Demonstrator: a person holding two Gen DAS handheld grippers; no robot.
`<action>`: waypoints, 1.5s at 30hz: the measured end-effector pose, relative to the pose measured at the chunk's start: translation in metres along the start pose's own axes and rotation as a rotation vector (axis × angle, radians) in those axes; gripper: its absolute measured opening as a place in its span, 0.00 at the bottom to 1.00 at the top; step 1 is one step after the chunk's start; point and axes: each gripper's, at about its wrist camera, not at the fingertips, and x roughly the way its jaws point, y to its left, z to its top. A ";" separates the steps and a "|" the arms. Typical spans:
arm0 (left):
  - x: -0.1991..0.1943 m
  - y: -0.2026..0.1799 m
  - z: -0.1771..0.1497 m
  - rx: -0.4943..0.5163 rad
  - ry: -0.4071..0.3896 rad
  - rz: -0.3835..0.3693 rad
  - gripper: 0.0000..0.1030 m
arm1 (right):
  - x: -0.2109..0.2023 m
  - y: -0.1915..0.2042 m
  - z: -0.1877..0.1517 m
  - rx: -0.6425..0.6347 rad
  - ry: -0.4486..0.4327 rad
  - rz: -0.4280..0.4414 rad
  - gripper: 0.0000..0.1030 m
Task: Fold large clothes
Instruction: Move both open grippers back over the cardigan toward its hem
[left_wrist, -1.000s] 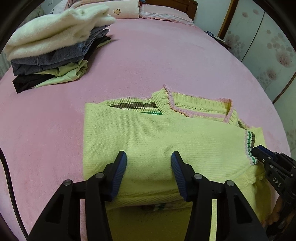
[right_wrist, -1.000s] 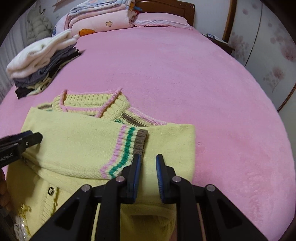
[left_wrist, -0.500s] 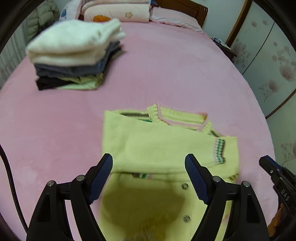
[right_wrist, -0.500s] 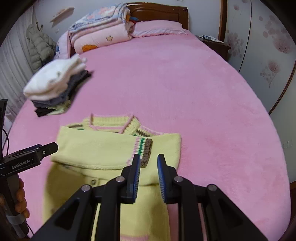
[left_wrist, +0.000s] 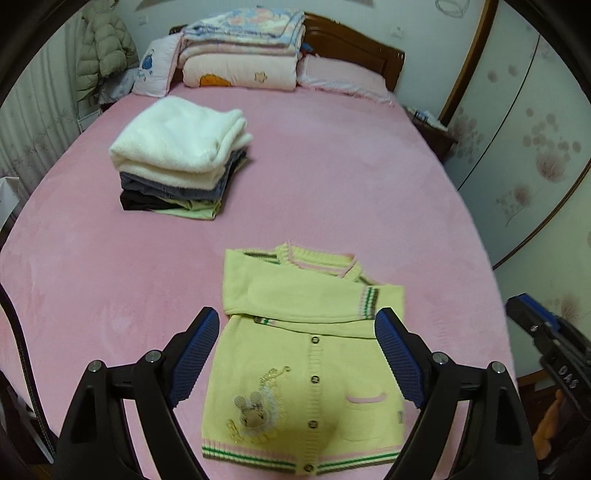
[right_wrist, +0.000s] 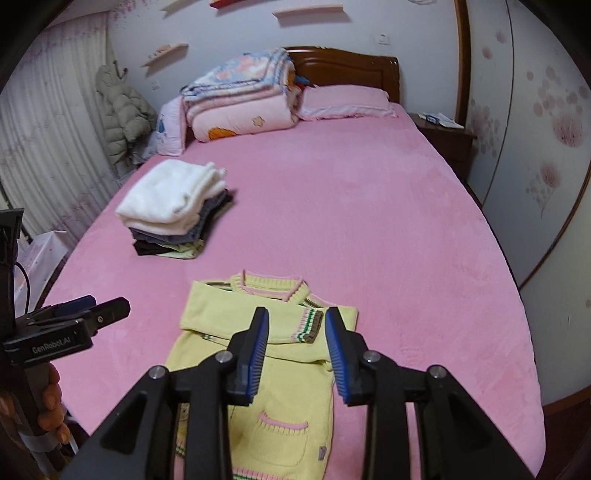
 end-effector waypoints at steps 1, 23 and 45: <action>-0.005 0.000 0.000 -0.001 -0.011 0.003 0.84 | -0.004 0.000 0.000 -0.005 -0.003 0.002 0.31; -0.012 0.051 -0.092 0.011 0.068 -0.028 0.92 | -0.029 0.030 -0.091 -0.032 0.046 -0.021 0.31; 0.122 0.130 -0.197 0.044 0.319 -0.115 0.91 | 0.045 0.030 -0.230 0.121 0.206 -0.081 0.32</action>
